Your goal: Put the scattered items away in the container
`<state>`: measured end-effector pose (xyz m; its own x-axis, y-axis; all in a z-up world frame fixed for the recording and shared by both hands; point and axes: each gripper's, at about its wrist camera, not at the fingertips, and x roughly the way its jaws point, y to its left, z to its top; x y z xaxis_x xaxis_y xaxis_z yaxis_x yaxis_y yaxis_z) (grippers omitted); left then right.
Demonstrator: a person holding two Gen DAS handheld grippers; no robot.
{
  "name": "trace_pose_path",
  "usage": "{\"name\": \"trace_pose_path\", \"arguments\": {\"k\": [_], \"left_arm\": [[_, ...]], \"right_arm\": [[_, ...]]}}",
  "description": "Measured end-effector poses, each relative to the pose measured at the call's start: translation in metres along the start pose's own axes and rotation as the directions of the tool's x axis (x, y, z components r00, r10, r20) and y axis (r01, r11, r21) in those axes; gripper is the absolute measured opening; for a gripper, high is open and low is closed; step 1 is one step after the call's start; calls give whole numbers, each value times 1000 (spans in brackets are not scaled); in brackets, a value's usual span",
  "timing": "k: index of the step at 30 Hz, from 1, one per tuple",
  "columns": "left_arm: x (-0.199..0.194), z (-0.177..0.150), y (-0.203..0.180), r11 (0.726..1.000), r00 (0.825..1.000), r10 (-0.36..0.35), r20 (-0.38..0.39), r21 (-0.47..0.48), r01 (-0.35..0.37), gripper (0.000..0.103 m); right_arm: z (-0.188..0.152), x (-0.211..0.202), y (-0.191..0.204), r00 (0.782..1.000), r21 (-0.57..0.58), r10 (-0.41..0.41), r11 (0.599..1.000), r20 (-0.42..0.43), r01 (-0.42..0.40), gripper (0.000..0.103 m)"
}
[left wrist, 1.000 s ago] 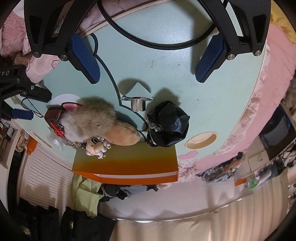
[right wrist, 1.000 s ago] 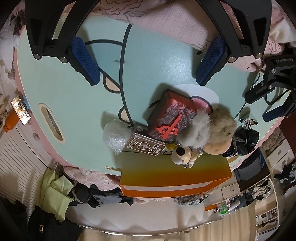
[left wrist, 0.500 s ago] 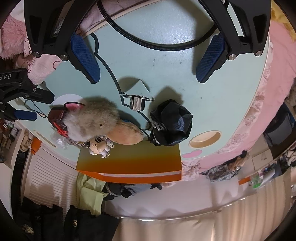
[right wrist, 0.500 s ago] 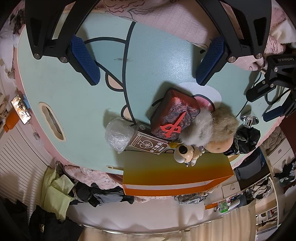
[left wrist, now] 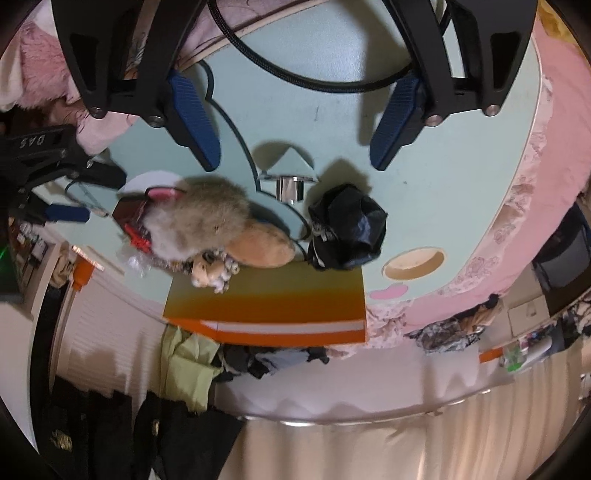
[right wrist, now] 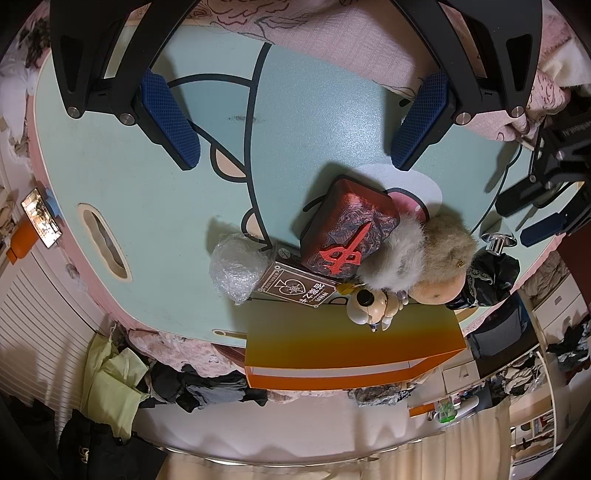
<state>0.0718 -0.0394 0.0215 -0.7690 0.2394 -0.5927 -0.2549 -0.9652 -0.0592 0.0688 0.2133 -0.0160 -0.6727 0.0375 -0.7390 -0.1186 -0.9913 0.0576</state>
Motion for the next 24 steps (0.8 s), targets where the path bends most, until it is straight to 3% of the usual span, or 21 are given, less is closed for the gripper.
{"name": "trace_pose_path", "arguments": {"k": [4, 5, 6, 7, 12, 16, 18, 21, 24], "left_arm": [[7, 9, -1, 1000, 1000, -3, -2, 16, 3, 69], [12, 10, -3, 1000, 1000, 0, -13, 27, 1, 61], [15, 11, -5, 999, 1000, 4, -26, 36, -3, 44], [20, 12, -7, 999, 999, 12, -41, 53, -9, 35], [18, 11, -18, 995, 1000, 9, -23, 104, -6, 36], [0, 6, -25, 992, 999, 11, 53, 128, -17, 36], [-6, 4, -29, 988, 997, 11, 79, 152, -23, 36], [-13, 2, -34, 982, 993, 0, 115, 185, -22, 36], [-12, 4, -36, 981, 994, 2, 109, 194, -23, 36]], "right_arm": [[0, 0, 0, 1000, 0, -1, 1000, 0, 1, 103], [0, 0, 0, 1000, 0, -1, 1000, 0, 1, 103], [0, 0, 0, 1000, 0, -1, 1000, 0, 1, 103], [0, 0, 0, 1000, 0, -2, 1000, 0, 2, 103], [1, -1, 0, 1000, 0, 1, 1000, 2, -1, 103], [1, -4, -5, 1000, 20, 4, 1000, 15, -4, 103], [0, -9, -16, 998, 79, 50, 995, 47, -54, 102], [5, -16, -37, 992, 165, 59, 983, 112, -77, 86], [22, -17, -45, 990, 173, -7, 985, 144, -19, 82]]}}
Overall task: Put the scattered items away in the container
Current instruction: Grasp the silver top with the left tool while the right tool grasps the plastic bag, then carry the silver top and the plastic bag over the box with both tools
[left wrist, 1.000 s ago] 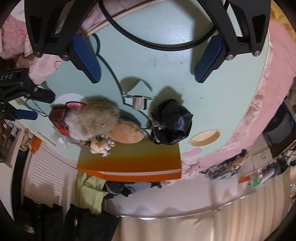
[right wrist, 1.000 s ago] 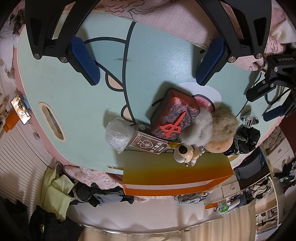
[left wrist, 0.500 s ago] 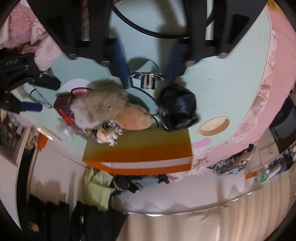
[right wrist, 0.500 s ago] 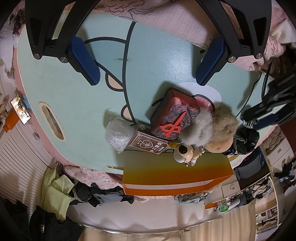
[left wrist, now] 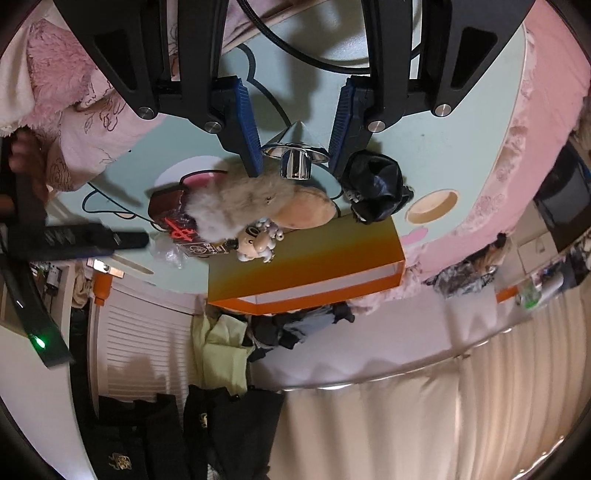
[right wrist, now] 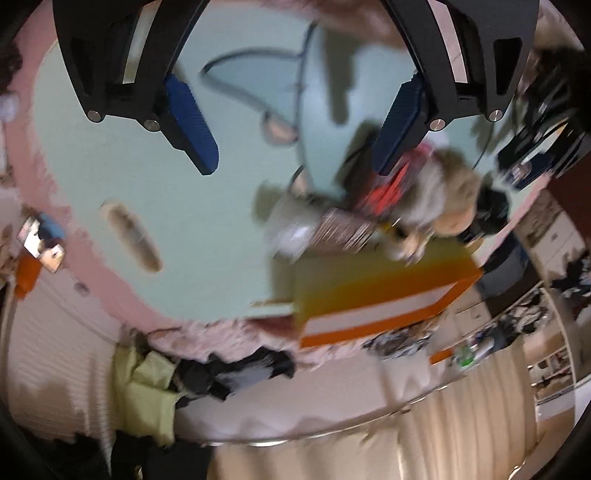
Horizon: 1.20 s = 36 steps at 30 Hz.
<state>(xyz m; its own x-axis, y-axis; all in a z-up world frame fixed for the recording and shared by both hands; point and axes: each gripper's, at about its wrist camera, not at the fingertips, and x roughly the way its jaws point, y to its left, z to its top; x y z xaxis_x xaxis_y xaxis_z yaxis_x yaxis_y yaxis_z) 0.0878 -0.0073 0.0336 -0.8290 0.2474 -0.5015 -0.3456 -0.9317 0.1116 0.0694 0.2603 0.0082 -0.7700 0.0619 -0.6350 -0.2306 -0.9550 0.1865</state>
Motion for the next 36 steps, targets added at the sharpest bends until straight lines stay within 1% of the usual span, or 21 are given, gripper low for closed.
{"name": "trace_pose_path", "arguments": {"k": [2, 3, 4, 5, 7, 10, 12, 14, 16, 20, 23, 26, 28, 29, 33, 36], "left_arm": [[0, 0, 1, 1000, 1000, 1, -2, -2, -1, 36], [-1, 0, 1, 1000, 1000, 1, 0, -5, -1, 36], [-1, 0, 3, 1000, 1000, 1, 2, -9, -1, 36], [-1, 0, 2, 1000, 1000, 1, 2, -12, -1, 36], [-1, 0, 1, 1000, 1000, 0, -1, -12, 0, 36], [-1, -1, -1, 1000, 1000, 0, -2, -6, 0, 36], [-1, -1, -2, 1000, 1000, 1, -2, -5, -1, 36], [-1, -2, -2, 1000, 1000, 1, -4, -6, -1, 36], [0, -3, -1, 1000, 1000, 1, -11, -11, -2, 36], [0, -2, 0, 1000, 1000, 0, -12, -16, 0, 36], [0, -1, 1, 1000, 1000, -4, -10, -19, 4, 36], [1, 2, 5, 999, 1000, -17, -23, -38, 16, 36], [2, 8, 10, 998, 999, -12, -45, -64, 9, 36], [1, 12, 13, 997, 999, -9, -41, -80, 6, 36], [-9, 36, 25, 995, 999, -8, 31, -103, 12, 36], [-7, 64, 36, 994, 997, -5, 73, -110, 13, 36]], "right_arm": [[10, 5, 1, 1000, 1, -19, 1000, 8, 19, 79], [16, 10, 2, 1000, 4, -29, 1000, -1, 29, 74], [22, 15, 2, 1000, 11, -26, 1000, -15, 26, 67], [26, 19, 2, 1000, 19, -17, 1000, -24, 17, 65], [32, 25, 1, 999, 38, -17, 999, -39, 19, 63], [40, 33, -4, 999, 77, -24, 997, -45, 27, 63], [43, 40, -8, 997, 86, -29, 996, -66, 35, 63], [42, 49, -12, 995, 99, -20, 995, -100, 30, 54], [39, 56, -16, 990, 114, 13, 993, -139, 3, 35], [32, 54, -15, 992, 99, 22, 995, -124, -9, 33], [27, 49, -17, 995, 109, 32, 994, -92, -22, 33], [28, 39, -15, 998, 105, 34, 994, -46, -29, 33], [31, 32, -13, 999, 94, 36, 995, -24, -34, 33], [34, 28, -11, 999, 89, 39, 995, -15, -37, 33], [52, 14, -5, 997, 72, 62, 995, 34, -64, 33], [68, 7, 4, 995, 41, 74, 996, 69, -77, 33]]}}
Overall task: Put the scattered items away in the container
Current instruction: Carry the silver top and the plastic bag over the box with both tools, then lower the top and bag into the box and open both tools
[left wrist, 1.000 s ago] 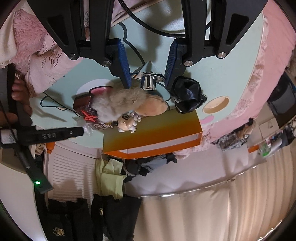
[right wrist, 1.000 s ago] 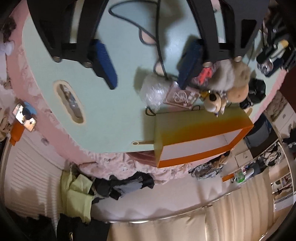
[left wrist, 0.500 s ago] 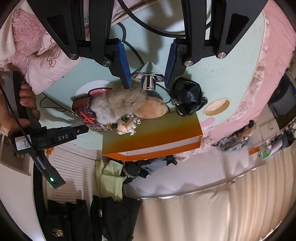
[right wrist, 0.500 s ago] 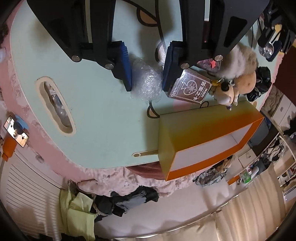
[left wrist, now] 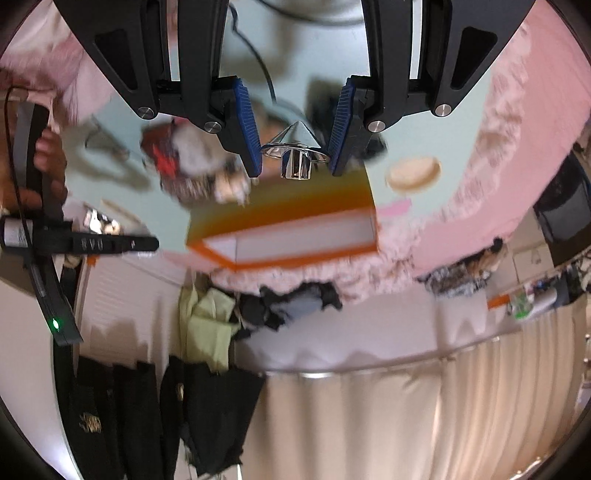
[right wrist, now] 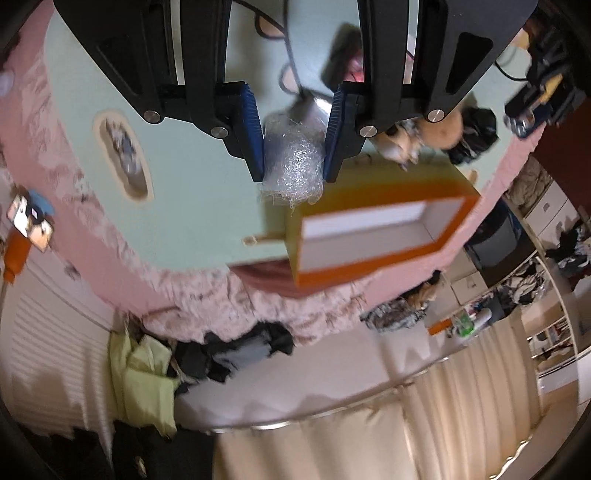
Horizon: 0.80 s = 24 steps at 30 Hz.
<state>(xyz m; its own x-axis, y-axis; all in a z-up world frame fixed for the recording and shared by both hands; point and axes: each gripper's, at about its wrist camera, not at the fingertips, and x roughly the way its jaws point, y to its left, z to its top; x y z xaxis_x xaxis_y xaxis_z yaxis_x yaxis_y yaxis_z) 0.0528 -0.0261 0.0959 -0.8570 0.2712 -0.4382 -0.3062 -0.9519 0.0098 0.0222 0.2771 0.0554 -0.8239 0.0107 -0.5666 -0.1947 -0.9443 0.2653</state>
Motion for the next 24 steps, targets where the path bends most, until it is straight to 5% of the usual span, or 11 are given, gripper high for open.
{"name": "trace_pose_path", "arguments": {"k": [9, 14, 19, 20, 21, 23, 24], "left_arm": [[61, 66, 31, 992, 998, -67, 11, -110, 68, 36], [106, 77, 45, 977, 995, -88, -40, -198, 78, 36], [129, 76, 44, 981, 996, -56, -73, -188, 41, 36], [130, 76, 43, 982, 996, -51, -76, -187, 36, 43], [132, 76, 43, 982, 996, -48, -77, -187, 33, 63], [127, 74, 43, 982, 998, -36, -43, -189, 27, 88], [123, 73, 43, 982, 999, -33, -24, -189, 28, 89]], "right_arm": [[44, 20, 42, 998, -107, 26, 994, 50, -20, 33], [57, 53, 56, 999, -128, 32, 991, 6, -31, 33], [56, 78, 60, 999, -132, 20, 991, -31, -24, 33], [56, 81, 60, 999, -133, 18, 991, -35, -22, 33], [56, 85, 60, 999, -136, 16, 990, -42, -22, 33], [56, 89, 59, 999, -134, 12, 991, -48, -18, 33], [55, 89, 58, 999, -125, 9, 992, -43, -14, 36]]}}
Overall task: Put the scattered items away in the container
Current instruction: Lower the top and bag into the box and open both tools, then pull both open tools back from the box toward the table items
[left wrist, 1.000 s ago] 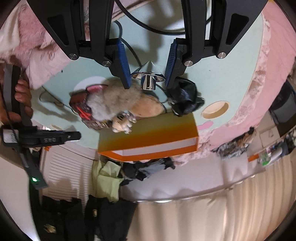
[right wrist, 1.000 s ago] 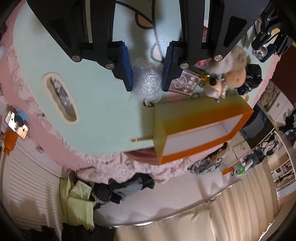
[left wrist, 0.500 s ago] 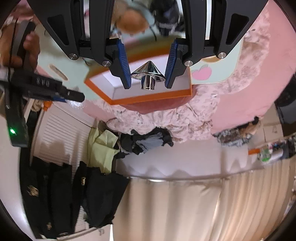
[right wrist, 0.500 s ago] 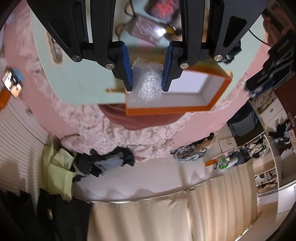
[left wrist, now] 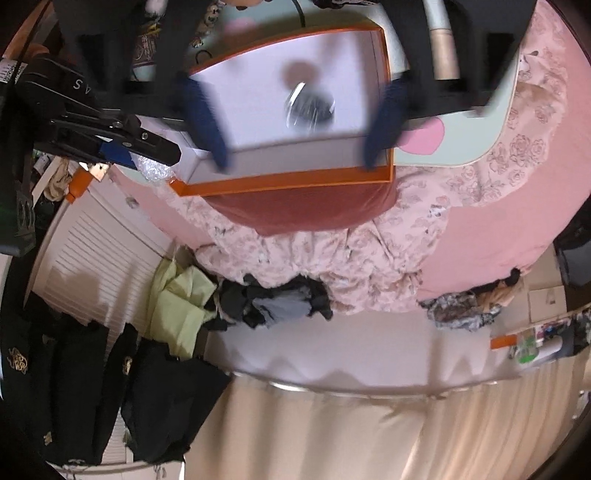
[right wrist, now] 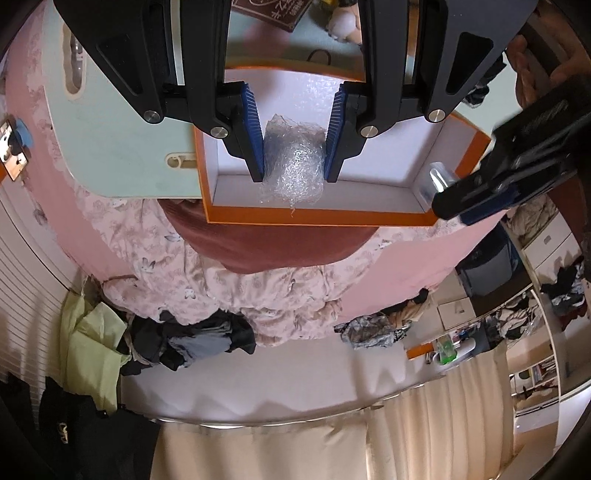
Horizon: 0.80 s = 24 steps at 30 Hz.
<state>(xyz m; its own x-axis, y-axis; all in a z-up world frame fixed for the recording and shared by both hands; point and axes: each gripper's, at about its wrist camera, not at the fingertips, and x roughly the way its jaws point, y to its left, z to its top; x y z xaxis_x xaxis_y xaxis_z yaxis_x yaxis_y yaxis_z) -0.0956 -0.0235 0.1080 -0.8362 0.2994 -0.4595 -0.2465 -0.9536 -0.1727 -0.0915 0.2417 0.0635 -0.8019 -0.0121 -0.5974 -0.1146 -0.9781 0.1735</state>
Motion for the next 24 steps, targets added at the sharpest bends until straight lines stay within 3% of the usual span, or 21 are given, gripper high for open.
{"name": "trace_pose_path", "arguments": {"k": [2, 4, 5, 12, 17, 20, 24], "left_arm": [[-8, -3, -1, 1000, 1000, 6, 22, 16, -6, 89], [-13, -4, -2, 999, 1000, 7, 23, 34, -8, 89], [-17, -4, -1, 999, 1000, 2, 24, 34, -3, 89], [-54, -12, 7, 997, 998, -61, 33, -47, 63, 94], [-88, -37, 0, 994, 995, -95, -17, -55, 94, 96], [-103, -63, -9, 997, 996, -79, -33, -10, 79, 98], [-104, -102, -10, 1000, 992, -29, -122, -3, 29, 98]], "right_arm": [[-1, -3, -2, 1000, 18, -6, 1000, 18, 6, 45], [-2, -10, -2, 999, 18, -14, 1000, 46, 13, 63], [-2, -14, -2, 998, 17, -20, 1000, 61, 19, 64], [-10, -48, 1, 994, 15, 0, 1000, 109, -2, 65], [-29, -75, 2, 994, 17, 23, 1000, 105, -25, 65], [-48, -85, 0, 998, 8, 1, 1000, 60, -1, 65], [-77, -91, -6, 999, 2, -49, 999, -11, 49, 65]]}}
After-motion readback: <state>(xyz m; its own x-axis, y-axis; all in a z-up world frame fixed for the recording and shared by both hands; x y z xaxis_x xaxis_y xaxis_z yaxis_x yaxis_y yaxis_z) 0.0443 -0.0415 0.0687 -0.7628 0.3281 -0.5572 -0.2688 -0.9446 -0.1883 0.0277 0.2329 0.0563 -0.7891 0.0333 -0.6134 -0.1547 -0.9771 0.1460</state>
